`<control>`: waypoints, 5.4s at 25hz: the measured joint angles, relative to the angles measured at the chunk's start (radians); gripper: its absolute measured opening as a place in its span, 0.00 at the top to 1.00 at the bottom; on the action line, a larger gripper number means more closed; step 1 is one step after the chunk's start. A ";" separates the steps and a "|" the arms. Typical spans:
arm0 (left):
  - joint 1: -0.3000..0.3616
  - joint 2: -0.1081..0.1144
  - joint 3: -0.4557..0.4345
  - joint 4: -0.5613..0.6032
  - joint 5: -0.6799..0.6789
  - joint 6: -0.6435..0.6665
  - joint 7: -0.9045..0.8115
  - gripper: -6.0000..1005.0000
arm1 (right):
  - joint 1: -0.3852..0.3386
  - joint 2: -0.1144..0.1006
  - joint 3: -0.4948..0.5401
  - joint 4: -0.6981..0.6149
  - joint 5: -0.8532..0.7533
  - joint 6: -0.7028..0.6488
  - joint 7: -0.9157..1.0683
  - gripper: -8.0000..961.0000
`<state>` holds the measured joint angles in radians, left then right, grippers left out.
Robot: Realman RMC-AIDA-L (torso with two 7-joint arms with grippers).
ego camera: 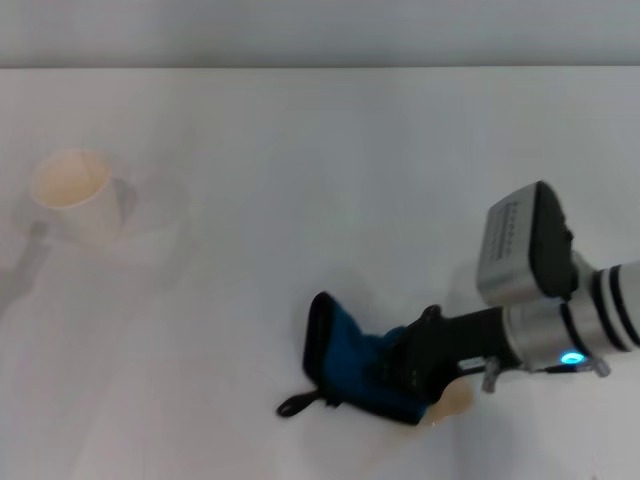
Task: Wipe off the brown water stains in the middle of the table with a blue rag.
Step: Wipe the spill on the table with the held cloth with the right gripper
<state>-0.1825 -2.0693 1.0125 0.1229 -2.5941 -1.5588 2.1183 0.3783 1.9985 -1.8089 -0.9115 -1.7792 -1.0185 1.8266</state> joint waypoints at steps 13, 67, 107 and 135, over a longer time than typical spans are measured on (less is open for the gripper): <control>-0.005 0.000 0.000 0.000 -0.001 0.008 0.000 0.13 | -0.052 -0.004 0.174 -0.017 -0.125 -0.054 -0.005 0.90; -0.040 0.000 -0.015 0.043 -0.006 0.040 -0.028 0.13 | -0.101 0.003 0.079 -0.174 -0.118 -0.287 -0.025 0.91; -0.042 -0.005 -0.006 0.034 0.002 0.023 -0.037 0.13 | 0.048 0.020 -0.271 -0.107 0.052 0.348 -0.023 0.91; -0.015 0.001 -0.012 0.039 -0.004 0.019 -0.034 0.13 | -0.017 0.005 0.343 -0.190 -0.453 -0.062 0.371 0.91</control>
<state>-0.1977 -2.0682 1.0000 0.1622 -2.5984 -1.5394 2.0840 0.3610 2.0036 -1.4660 -1.1019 -2.2326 -1.0806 2.1972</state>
